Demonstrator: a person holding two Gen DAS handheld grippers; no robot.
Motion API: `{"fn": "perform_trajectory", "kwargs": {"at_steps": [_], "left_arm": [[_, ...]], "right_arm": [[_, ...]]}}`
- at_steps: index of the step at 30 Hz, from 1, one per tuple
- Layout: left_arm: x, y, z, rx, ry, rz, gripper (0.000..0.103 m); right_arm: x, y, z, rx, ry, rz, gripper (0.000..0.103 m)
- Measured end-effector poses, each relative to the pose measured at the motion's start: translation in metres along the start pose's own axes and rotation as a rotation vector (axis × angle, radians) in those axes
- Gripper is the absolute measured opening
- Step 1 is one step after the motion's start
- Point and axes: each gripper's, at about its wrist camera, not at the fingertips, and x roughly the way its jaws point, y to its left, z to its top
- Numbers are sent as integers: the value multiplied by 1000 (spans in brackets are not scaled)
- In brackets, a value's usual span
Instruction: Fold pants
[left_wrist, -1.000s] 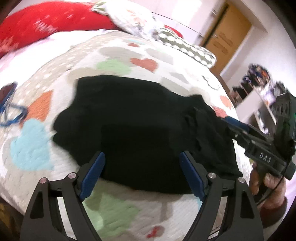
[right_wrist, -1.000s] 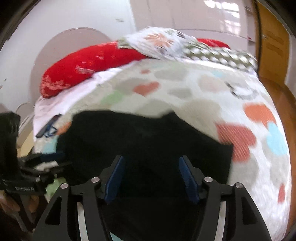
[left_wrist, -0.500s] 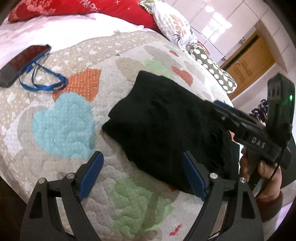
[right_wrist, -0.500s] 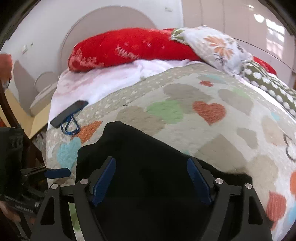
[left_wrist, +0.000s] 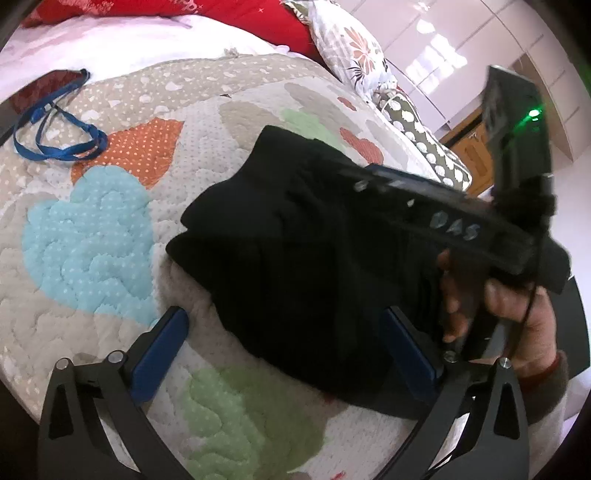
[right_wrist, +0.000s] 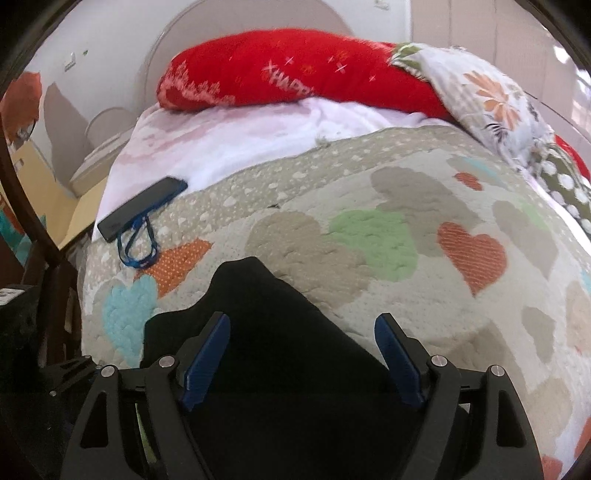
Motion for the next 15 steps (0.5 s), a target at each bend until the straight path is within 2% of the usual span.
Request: {"fn": "perform_trajectory", "kwargs": {"at_steps": [4, 6, 7, 8, 9, 10, 11, 15], "left_arm": [[1, 4, 5, -15, -5, -20, 103], [-1, 5, 5, -17, -19, -35, 103], [-3, 5, 6, -17, -30, -47, 97], [-6, 2, 7, -4, -43, -63, 73], [-10, -3, 8, 28, -45, -52, 58], [-14, -9, 9, 62, -51, -37, 36], [-19, -14, 10, 89, -66, -36, 28], [-44, -44, 14, 200, -146, -83, 24]], "right_arm": [[22, 1, 2, -15, 37, 12, 83], [29, -4, 0, 23, 37, 50, 81], [28, -6, -1, 42, 27, 74, 77], [28, -7, -2, 56, 21, 109, 51], [26, -7, -3, 68, 16, 126, 41], [21, -6, -4, 69, 2, 112, 37], [14, -6, -5, 69, -10, 109, 33], [-36, -19, -7, 131, -137, 134, 29]]}}
